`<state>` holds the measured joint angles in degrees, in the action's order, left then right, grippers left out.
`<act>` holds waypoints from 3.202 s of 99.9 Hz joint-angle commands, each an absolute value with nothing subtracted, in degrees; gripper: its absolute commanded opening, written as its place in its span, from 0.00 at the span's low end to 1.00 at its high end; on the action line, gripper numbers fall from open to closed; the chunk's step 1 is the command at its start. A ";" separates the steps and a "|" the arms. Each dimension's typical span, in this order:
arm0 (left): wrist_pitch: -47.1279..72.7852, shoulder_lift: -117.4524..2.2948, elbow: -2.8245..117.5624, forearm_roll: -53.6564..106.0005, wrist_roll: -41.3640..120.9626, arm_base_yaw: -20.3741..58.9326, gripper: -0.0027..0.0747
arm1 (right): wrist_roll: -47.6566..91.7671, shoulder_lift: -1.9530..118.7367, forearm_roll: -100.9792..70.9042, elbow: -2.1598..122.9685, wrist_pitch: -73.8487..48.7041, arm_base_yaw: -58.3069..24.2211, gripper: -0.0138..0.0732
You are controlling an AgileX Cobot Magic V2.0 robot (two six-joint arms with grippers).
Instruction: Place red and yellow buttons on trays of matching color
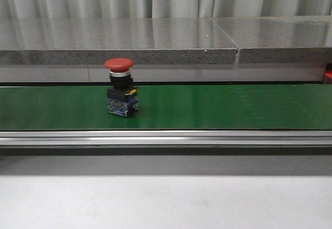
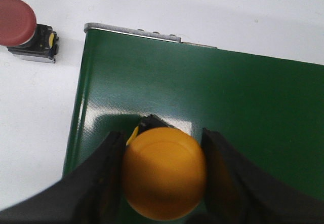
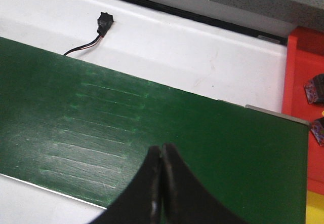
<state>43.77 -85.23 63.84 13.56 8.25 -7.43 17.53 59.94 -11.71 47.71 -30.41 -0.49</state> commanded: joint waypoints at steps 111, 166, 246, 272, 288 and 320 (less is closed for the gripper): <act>44.27 -84.30 69.75 25.05 15.51 -7.04 0.87 | 17.98 58.80 -11.72 49.12 -27.18 -0.46 0.08; 44.49 -71.24 69.72 38.61 30.07 -5.71 0.86 | 17.98 58.80 -11.72 49.12 -27.18 -0.46 0.08; 18.68 -29.30 25.59 37.43 32.83 6.95 0.47 | 17.98 58.80 -11.72 49.12 -27.18 -0.46 0.08; 17.95 -29.04 24.47 37.54 32.83 6.95 0.01 | 17.98 58.81 -11.72 49.12 -26.07 -0.46 0.08; 17.81 -29.04 24.47 37.54 32.83 6.95 0.01 | 17.98 58.81 -11.80 49.12 -26.02 -0.46 0.08; 17.81 -29.04 24.47 37.54 32.83 6.95 0.01 | 17.98 58.92 -11.81 49.12 -32.91 -0.46 0.50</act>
